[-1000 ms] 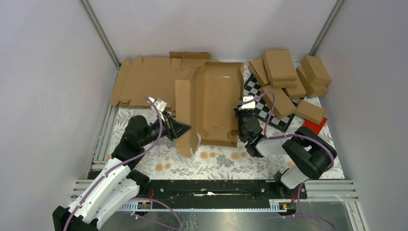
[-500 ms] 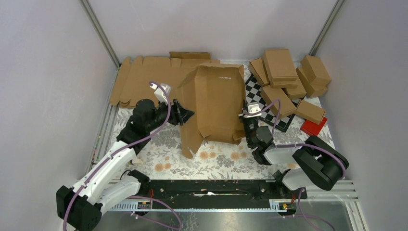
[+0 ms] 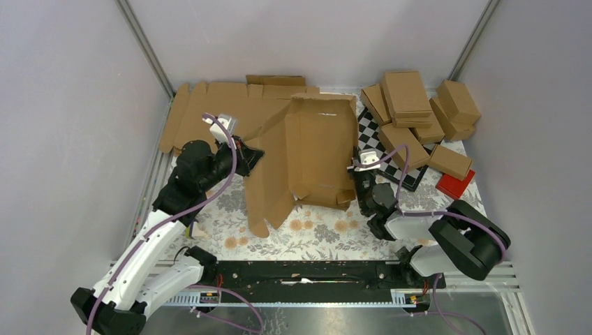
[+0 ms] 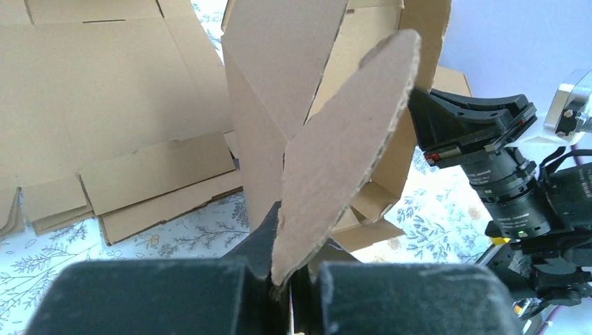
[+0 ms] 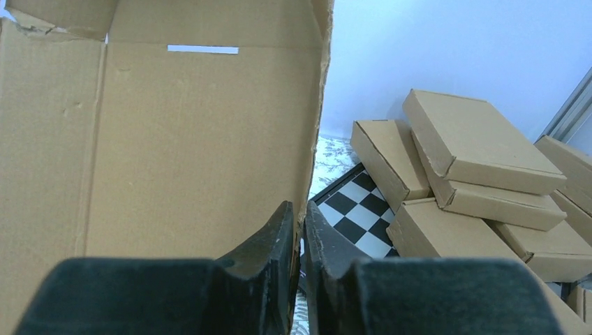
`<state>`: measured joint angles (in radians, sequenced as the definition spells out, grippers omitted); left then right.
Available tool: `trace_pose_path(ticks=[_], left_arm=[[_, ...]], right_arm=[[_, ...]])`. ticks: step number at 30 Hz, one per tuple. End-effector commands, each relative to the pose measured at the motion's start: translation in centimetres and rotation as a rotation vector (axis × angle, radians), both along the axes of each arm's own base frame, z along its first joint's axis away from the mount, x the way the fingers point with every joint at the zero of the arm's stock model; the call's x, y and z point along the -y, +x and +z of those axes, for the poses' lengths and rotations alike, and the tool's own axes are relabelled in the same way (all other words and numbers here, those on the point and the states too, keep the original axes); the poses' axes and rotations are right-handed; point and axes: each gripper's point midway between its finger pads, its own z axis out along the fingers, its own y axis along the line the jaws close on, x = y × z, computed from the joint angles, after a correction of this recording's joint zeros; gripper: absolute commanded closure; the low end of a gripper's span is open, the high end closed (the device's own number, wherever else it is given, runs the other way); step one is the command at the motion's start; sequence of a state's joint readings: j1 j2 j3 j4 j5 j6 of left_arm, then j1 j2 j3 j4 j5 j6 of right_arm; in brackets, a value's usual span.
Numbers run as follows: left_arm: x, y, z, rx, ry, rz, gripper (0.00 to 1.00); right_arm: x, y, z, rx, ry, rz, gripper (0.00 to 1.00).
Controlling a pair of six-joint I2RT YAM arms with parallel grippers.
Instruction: Fold the paper box
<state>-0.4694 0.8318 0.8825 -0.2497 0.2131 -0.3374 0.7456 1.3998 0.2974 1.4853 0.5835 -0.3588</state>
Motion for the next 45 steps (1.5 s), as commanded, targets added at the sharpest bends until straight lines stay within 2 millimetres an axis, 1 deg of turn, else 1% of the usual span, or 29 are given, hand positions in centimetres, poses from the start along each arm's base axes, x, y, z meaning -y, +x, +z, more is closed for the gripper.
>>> trace_pose_path(ticks=[1,2,4,6,8,9,13,15,19,22,26,29,32,33,35,38,39,41,42,45], left_arm=[[-0.3,-0.7,2.7,0.104,0.016,-0.032,1.0],[-0.3,-0.9,2.9,0.121,0.012,-0.035,1.0],[-0.5,-1.4,3.2,0.161,0.003,-0.04,1.0],[-0.6,-1.9,3.6,0.198,-0.009,-0.051,1.0],[-0.5,-2.6,4.1,0.235,-0.026,-0.075,1.0],[-0.3,-2.9,4.3,0.245,-0.032,-0.092,1.0],[0.3,-3.9,4.2,0.255,-0.043,-0.154,1.0],[0.4,-4.0,3.8,0.25,-0.042,-0.165,1.0],[0.6,-4.4,3.2,0.242,-0.054,-0.18,1.0],[0.8,-4.9,2.7,0.229,-0.079,-0.197,1.0],[0.7,-5.4,1.3,0.197,-0.096,-0.196,1.0],[0.8,-5.9,0.8,0.183,-0.13,-0.203,1.0],[1.2,-6.5,1.0,0.181,-0.169,-0.233,1.0],[1.4,-6.6,1.1,0.179,-0.177,-0.243,1.0],[1.6,-6.6,0.9,0.166,-0.179,-0.253,1.0],[1.7,-6.3,0.6,0.15,-0.178,-0.25,1.0],[1.7,-6.3,0.6,0.149,-0.179,-0.249,1.0],[1.7,-6.2,0.8,0.153,-0.18,-0.244,1.0],[1.7,-6.1,1.3,0.174,-0.188,-0.245,1.0],[1.9,-6.1,1.7,0.175,-0.205,-0.25,1.0]], right_arm=[[-0.7,-0.1,0.3,-0.077,0.015,0.025,0.79],[-0.3,-0.1,0.7,-0.118,0.05,0.005,0.77],[0.7,-0.5,-0.6,-0.243,0.119,-0.058,0.74],[1.2,-1.3,-1.5,-0.317,0.142,-0.067,0.69],[1.2,-2.3,-1.8,-0.358,0.164,-0.037,0.62],[1.1,-2.7,-2.1,-0.38,0.17,-0.022,0.61],[1.5,-4.1,-2.5,-0.432,0.165,0.004,0.61],[1.5,-4.5,-2.9,-0.448,0.154,0.023,0.54],[0.3,-5.0,-3.7,-0.495,0.134,0.092,0.48],[-1.1,-5.6,-5.2,-0.578,0.122,0.149,0.43],[-2.0,-6.2,-6.9,-0.66,0.167,0.174,0.42],[-2.8,-6.7,-6.9,-0.678,0.212,0.213,0.43],[-4.3,-7.3,-6.5,-0.703,0.213,0.301,0.28],[-4.7,-7.4,-6.6,-0.718,0.204,0.32,0.26],[-5.2,-7.7,-7.0,-0.756,0.167,0.344,0.2],[-5.4,-8.6,-8.3,-0.804,0.089,0.388,0.03],[-5.4,-8.9,-8.6,-0.814,0.064,0.403,0.01],[-5.3,-9.5,-9.3,-0.826,0.029,0.432,0.0],[-5.7,-10.0,-9.5,-0.832,0.019,0.469,0.0],[-5.6,-10.5,-10.1,-0.848,0.011,0.481,0.01]])
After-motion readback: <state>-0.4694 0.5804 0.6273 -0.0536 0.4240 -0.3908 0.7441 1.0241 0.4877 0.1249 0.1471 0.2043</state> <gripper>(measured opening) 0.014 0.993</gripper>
